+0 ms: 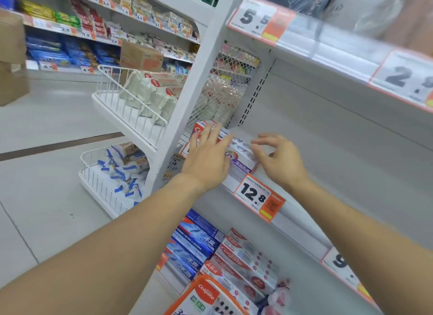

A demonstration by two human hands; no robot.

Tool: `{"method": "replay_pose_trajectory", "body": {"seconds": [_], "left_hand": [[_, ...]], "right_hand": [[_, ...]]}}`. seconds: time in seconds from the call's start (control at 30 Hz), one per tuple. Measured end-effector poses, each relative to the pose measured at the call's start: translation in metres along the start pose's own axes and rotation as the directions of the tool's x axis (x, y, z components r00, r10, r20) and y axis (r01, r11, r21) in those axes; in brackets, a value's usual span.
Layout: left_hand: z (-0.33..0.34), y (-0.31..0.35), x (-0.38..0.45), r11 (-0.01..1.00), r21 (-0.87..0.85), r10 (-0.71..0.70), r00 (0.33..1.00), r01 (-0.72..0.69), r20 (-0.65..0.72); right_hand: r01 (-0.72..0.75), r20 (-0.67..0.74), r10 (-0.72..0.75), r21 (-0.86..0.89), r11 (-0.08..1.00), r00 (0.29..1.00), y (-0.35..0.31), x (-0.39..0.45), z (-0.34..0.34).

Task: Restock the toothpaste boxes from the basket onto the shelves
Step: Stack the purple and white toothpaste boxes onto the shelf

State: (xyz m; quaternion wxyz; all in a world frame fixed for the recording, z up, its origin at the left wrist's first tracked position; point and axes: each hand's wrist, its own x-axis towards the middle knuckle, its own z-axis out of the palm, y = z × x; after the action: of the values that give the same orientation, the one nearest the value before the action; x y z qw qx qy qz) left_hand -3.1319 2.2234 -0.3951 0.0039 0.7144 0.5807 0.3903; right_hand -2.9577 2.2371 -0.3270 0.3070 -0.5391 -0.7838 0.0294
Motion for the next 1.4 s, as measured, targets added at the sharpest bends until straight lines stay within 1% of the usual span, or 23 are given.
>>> {"method": "replay_pose_trajectory", "body": {"seconds": [0.07,0.1,0.13,0.23,0.3,0.33,0.37,0.4,0.47,0.53,0.57,0.6,0.67,0.77,0.83,0.9,0.97,1.03,1.1,1.2,1.3,1.33,1.4], "left_hand": [[-0.007,0.015,-0.007,0.982,-0.115,0.122,0.968,-0.150,-0.218],[-0.010,0.026,-0.013,0.960,-0.157,0.179,0.940,-0.231,-0.292],[-0.015,0.038,-0.020,0.937,-0.190,0.225,0.924,-0.292,-0.308],[-0.015,0.076,-0.055,0.907,-0.287,0.265,0.948,-0.308,-0.178],[0.004,0.095,-0.091,0.912,-0.319,0.267,0.964,-0.257,-0.014],[0.016,0.102,-0.113,0.921,-0.324,0.270,0.954,-0.217,0.127],[0.031,0.107,-0.137,0.934,-0.309,0.273,0.918,-0.180,0.290],[0.046,0.110,-0.161,0.947,-0.281,0.271,0.852,-0.153,0.448],[0.075,0.111,-0.212,0.970,-0.219,0.234,0.674,-0.109,0.701],[0.100,0.109,-0.259,0.986,-0.161,0.162,0.517,-0.048,0.841],[0.110,0.109,-0.279,0.990,-0.138,0.134,0.465,-0.025,0.875],[0.119,0.109,-0.296,0.992,-0.122,0.114,0.445,-0.010,0.888],[0.130,0.113,-0.320,0.993,-0.111,0.083,0.493,0.027,0.866],[0.139,0.118,-0.337,0.968,-0.188,0.038,0.640,0.168,0.768],[0.140,0.121,-0.344,0.939,-0.225,-0.037,0.728,0.259,0.685],[0.142,0.126,-0.346,0.907,-0.207,-0.152,0.745,0.366,0.650],[0.144,0.126,-0.341,0.829,-0.215,-0.242,0.677,0.517,0.695],[0.146,0.119,-0.332,0.759,-0.186,-0.264,0.556,0.624,0.788],[0.144,0.113,-0.324,0.744,-0.096,-0.285,0.444,0.661,0.850],[0.134,0.113,-0.322,0.672,-0.008,-0.321,0.301,0.741,0.898],[0.119,0.110,-0.320,0.693,0.064,-0.281,0.188,0.718,0.941],[0.113,0.107,-0.319,0.697,0.070,-0.269,0.170,0.713,0.948],[0.101,0.104,-0.316,0.685,0.049,-0.260,0.180,0.727,0.949]], "right_hand": [[0.131,-0.158,-0.122,0.047,0.990,0.980,-0.013,-0.035,-0.006],[0.188,-0.187,-0.173,0.066,0.980,0.967,-0.016,-0.058,-0.009],[0.226,-0.189,-0.208,0.080,0.971,0.960,-0.016,-0.084,-0.010],[0.190,-0.091,-0.181,0.114,0.975,0.979,0.010,-0.174,-0.009],[0.040,0.072,-0.048,0.099,0.994,0.996,0.045,-0.237,-0.002],[-0.070,0.172,0.055,0.081,0.994,0.984,0.064,-0.269,0.003],[-0.182,0.266,0.160,0.059,0.982,0.951,0.084,-0.301,0.007],[-0.270,0.341,0.242,0.037,0.962,0.908,0.102,-0.332,0.009],[-0.384,0.438,0.354,-0.021,0.923,0.827,0.127,-0.383,0.010],[-0.433,0.513,0.424,-0.111,0.895,0.746,0.140,-0.414,0.005],[-0.444,0.538,0.454,-0.158,0.882,0.710,0.144,-0.423,0.000],[-0.461,0.553,0.484,-0.193,0.866,0.678,0.149,-0.430,-0.005],[-0.516,0.533,0.548,-0.226,0.826,0.644,0.163,-0.442,-0.014],[-0.611,0.484,0.647,-0.258,0.749,0.589,0.182,-0.465,-0.026],[-0.659,0.520,0.673,-0.251,0.709,0.526,0.187,-0.476,-0.030],[-0.738,0.565,0.699,-0.218,0.639,0.438,0.186,-0.479,-0.031],[-0.782,0.627,0.703,-0.231,0.578,0.335,0.187,-0.483,-0.026],[-0.751,0.719,0.655,-0.294,0.592,0.234,0.182,-0.486,-0.023],[-0.720,0.785,0.595,-0.312,0.620,0.173,0.174,-0.489,-0.020],[-0.789,0.815,0.555,-0.229,0.571,0.165,0.173,-0.493,-0.012],[-0.889,0.813,0.550,-0.094,0.448,0.191,0.174,-0.493,-0.003],[-0.906,0.800,0.560,-0.050,0.420,0.216,0.171,-0.489,-0.002],[-0.924,0.716,0.619,0.097,0.369,0.323,0.169,-0.479,0.003]]}}
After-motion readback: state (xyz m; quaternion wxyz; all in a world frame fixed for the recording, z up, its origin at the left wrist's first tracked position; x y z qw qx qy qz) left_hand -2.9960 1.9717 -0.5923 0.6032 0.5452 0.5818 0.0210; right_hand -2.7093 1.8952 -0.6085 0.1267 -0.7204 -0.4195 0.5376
